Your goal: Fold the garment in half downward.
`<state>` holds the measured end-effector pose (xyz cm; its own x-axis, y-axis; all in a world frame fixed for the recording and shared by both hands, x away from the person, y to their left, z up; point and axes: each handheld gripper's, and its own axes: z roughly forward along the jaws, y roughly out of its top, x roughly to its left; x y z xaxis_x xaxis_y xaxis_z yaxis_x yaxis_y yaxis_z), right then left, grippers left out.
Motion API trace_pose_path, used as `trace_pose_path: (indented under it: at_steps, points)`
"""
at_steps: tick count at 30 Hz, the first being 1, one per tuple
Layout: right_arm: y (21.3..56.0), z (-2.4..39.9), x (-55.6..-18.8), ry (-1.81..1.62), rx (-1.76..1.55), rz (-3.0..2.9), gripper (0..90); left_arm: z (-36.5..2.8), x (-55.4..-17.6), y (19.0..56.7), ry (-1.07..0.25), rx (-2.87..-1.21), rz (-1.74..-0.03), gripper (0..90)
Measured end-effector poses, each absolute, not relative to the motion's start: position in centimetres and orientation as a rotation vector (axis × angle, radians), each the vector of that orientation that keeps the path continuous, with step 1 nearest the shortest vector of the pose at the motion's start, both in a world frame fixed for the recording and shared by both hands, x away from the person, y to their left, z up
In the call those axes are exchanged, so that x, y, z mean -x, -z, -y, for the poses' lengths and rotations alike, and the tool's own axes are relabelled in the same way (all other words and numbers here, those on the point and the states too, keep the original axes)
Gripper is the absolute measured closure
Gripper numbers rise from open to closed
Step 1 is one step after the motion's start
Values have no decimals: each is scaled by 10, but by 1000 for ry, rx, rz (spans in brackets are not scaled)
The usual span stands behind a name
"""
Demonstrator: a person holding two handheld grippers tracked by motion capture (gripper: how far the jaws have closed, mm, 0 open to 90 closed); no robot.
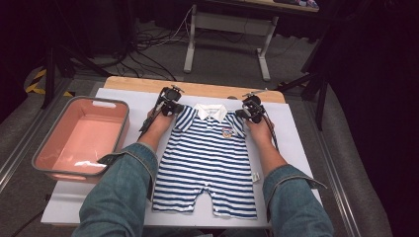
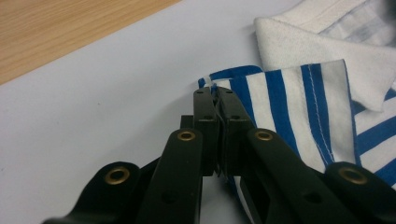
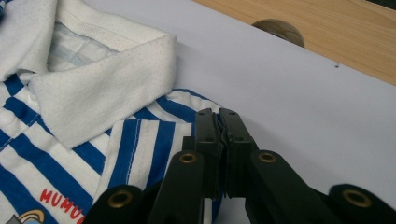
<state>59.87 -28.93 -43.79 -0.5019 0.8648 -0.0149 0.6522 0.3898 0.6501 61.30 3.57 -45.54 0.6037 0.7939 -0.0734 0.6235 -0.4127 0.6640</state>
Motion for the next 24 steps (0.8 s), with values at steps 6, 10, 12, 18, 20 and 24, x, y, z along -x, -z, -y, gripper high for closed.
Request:
trace_pose_path:
  at_steps: [6,10,12,18,20,24]
  points:
    - [429,292,-595,-867,-1304,-2288,874,-42,-610,445,-315,-2141,-1123,889]
    - [419,293,-589,-919,-1287,-2267,875,-47,-605,430,-322,-2120,-1104,889]
    - [413,295,-584,-960,-1265,-2259,875,-50,-601,421,-319,-2105,-1087,889]
    - [391,301,-563,-1079,-1214,-2224,875,-49,-578,388,-349,-2093,-982,889]
    - [380,304,-548,-1145,-1180,-2206,876,-50,-569,378,-377,-2099,-938,889]
    - [369,310,-529,-1209,-1144,-2190,876,-54,-550,360,-383,-2088,-865,889]
